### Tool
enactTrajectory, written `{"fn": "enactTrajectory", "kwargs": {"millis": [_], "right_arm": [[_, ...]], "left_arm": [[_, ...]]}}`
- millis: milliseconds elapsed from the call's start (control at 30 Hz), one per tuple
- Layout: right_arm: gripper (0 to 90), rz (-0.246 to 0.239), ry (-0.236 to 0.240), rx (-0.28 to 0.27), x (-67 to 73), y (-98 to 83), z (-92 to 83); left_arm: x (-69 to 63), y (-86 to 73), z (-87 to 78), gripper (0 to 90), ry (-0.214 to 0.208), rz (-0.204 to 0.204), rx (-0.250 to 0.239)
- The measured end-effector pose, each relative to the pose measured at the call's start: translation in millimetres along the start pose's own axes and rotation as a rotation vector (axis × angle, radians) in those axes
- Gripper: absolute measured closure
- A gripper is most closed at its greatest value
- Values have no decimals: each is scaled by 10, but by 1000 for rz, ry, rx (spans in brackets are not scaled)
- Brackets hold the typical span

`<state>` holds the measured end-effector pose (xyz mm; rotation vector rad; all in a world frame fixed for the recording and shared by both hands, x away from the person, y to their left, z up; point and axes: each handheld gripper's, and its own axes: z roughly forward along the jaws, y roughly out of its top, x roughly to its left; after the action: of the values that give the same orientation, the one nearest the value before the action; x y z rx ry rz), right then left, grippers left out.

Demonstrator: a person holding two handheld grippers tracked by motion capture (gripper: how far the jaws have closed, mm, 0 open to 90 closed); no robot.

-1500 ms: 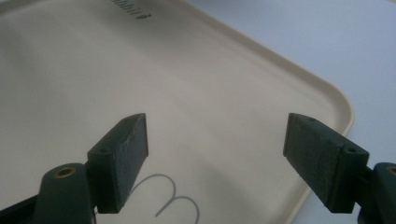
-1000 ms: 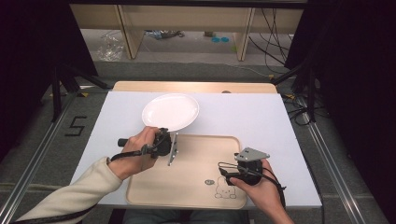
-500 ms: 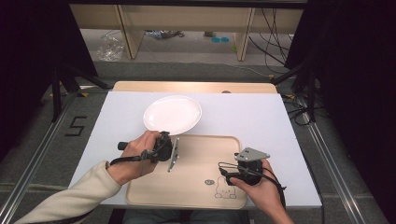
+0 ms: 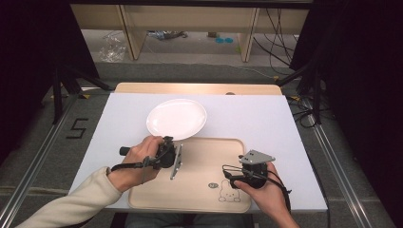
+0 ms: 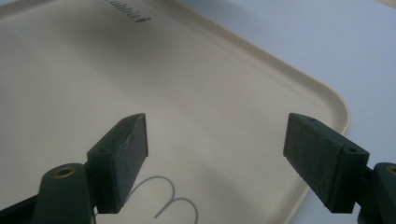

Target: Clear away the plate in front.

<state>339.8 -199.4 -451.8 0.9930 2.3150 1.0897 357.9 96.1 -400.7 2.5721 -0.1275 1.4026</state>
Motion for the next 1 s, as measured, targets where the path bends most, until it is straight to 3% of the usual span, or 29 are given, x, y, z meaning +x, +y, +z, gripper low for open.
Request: {"fn": "enactTrajectory", "kwargs": {"millis": [1000], "right_arm": [[229, 2, -2, -3, -2, 2, -5]], "left_arm": [[-117, 48, -165, 873, -1, 23, -29]]}}
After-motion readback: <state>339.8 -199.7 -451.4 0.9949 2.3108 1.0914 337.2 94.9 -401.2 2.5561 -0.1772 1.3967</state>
